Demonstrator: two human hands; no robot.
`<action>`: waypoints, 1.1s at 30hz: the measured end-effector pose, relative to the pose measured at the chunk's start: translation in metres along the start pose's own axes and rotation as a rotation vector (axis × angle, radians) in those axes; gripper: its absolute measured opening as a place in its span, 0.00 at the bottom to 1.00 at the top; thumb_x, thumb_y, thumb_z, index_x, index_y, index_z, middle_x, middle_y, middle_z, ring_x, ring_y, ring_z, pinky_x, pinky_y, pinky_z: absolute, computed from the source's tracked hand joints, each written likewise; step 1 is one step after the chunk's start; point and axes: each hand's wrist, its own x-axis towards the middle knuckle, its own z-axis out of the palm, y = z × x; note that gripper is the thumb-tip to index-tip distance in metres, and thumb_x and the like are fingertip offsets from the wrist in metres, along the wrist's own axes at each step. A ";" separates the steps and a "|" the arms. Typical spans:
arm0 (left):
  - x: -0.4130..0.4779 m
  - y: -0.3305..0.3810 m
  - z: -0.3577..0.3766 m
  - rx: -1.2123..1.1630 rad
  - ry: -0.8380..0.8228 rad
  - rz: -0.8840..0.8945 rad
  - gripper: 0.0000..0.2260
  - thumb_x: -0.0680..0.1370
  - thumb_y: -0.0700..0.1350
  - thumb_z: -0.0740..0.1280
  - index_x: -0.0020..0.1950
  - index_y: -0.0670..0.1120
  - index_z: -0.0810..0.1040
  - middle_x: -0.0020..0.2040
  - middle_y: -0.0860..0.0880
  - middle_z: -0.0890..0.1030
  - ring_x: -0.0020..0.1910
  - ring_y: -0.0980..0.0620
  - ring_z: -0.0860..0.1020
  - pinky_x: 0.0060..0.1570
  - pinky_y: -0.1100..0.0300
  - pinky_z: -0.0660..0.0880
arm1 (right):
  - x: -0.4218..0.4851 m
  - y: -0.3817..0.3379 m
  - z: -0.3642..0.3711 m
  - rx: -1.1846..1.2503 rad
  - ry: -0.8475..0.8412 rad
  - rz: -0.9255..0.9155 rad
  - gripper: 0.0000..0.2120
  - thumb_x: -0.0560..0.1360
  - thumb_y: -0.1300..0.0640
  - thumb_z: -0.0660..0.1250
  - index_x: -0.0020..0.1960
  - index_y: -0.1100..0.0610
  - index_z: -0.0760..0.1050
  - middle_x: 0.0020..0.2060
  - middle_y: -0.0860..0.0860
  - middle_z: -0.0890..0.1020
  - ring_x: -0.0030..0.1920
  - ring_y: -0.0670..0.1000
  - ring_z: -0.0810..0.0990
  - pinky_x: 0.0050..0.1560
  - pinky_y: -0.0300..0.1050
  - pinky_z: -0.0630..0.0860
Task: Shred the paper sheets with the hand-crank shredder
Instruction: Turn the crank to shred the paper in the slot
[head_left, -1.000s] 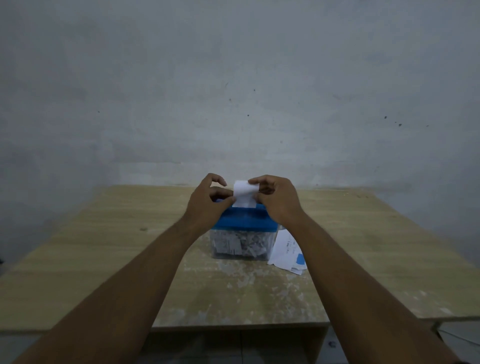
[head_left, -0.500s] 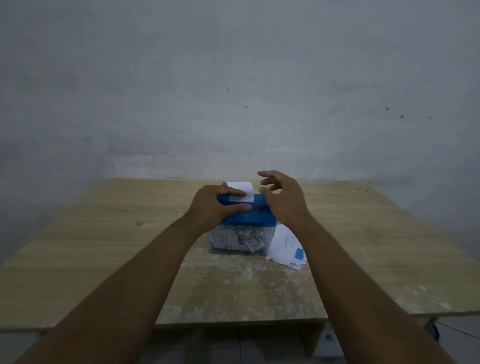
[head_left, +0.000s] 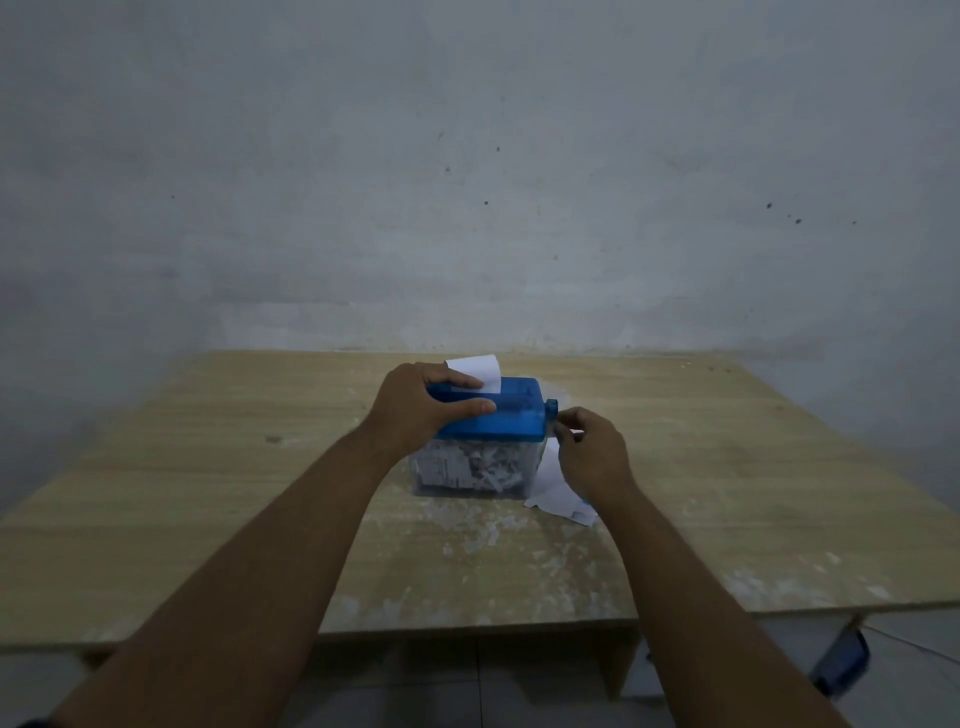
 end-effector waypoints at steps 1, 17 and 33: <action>0.000 -0.001 0.000 -0.004 0.003 -0.002 0.17 0.66 0.59 0.83 0.52 0.56 0.90 0.55 0.57 0.86 0.55 0.58 0.81 0.45 0.76 0.73 | -0.001 0.002 0.000 0.005 -0.017 0.010 0.09 0.84 0.62 0.64 0.58 0.54 0.82 0.50 0.45 0.83 0.48 0.47 0.81 0.46 0.38 0.72; -0.002 0.005 0.004 -0.052 -0.007 -0.002 0.09 0.69 0.52 0.84 0.46 0.54 0.90 0.47 0.61 0.85 0.47 0.69 0.81 0.43 0.75 0.75 | -0.034 -0.031 -0.042 0.351 0.124 -0.074 0.09 0.84 0.54 0.67 0.48 0.56 0.80 0.37 0.50 0.86 0.35 0.47 0.80 0.39 0.47 0.78; 0.003 -0.005 0.004 0.025 -0.007 0.008 0.16 0.70 0.53 0.83 0.55 0.49 0.90 0.52 0.59 0.83 0.48 0.69 0.77 0.46 0.79 0.74 | 0.059 -0.070 -0.042 0.370 0.038 0.088 0.19 0.82 0.47 0.70 0.44 0.62 0.83 0.33 0.52 0.84 0.30 0.48 0.77 0.39 0.47 0.78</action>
